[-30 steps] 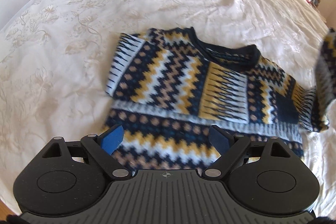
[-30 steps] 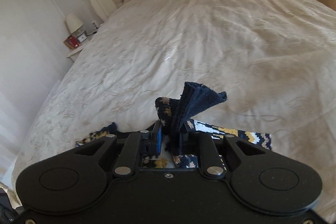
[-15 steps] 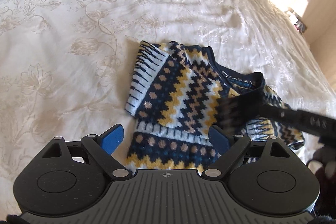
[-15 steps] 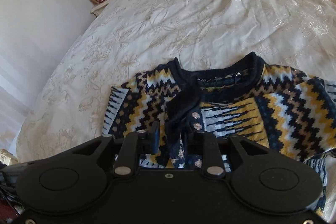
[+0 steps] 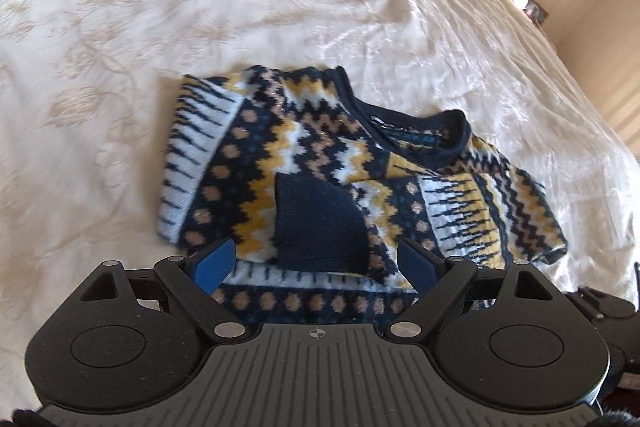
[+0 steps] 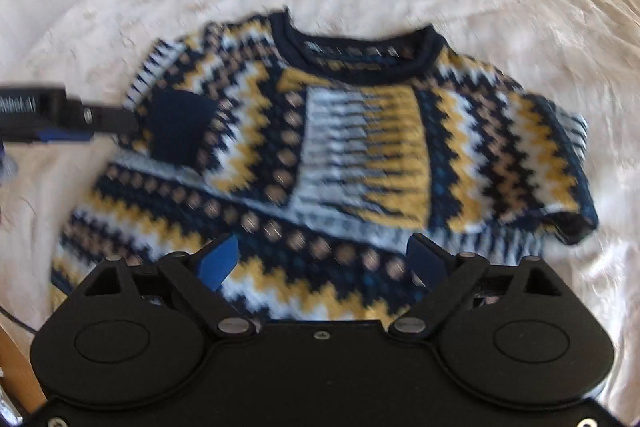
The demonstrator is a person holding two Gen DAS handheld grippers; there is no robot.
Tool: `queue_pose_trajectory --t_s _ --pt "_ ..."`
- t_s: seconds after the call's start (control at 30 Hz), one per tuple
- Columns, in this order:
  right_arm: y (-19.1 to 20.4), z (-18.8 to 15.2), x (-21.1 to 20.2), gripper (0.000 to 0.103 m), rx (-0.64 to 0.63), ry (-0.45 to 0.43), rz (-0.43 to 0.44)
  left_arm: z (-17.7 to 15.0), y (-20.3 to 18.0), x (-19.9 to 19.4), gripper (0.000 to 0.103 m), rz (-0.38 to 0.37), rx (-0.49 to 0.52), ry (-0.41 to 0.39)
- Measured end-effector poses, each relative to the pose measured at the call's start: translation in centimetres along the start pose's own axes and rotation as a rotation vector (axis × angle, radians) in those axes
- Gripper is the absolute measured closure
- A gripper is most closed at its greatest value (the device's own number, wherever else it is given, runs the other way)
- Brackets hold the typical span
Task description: Fold small clothes
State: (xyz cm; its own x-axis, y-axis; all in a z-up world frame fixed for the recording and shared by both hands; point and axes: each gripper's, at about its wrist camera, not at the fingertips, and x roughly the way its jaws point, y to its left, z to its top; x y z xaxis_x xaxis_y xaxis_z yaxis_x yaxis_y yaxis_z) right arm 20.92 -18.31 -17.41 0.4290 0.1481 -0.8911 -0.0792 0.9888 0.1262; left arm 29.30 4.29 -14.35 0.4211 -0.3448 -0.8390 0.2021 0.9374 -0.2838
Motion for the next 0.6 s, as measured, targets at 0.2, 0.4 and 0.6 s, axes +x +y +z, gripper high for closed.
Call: queue_pose_trajectory --t_s 0.2,0.4,0.6 --pt "-1.2 -1.7 1.9 0.005 0.013 0.074 -0.042 0.7 -0.9 2.6 0.015 0.017 0.034 0.038" --pt "-1.5 -2.5 3.6 0.0 0.041 0.091 -0.027 1.7 -0.3 4.8 0.035 0.005 0.03 0.086" --pt "-1.9 -2.8 4.4 0.0 0.083 0.073 -0.024 2.3 0.1 5.8 0.066 -0.042 -0.011 0.093"
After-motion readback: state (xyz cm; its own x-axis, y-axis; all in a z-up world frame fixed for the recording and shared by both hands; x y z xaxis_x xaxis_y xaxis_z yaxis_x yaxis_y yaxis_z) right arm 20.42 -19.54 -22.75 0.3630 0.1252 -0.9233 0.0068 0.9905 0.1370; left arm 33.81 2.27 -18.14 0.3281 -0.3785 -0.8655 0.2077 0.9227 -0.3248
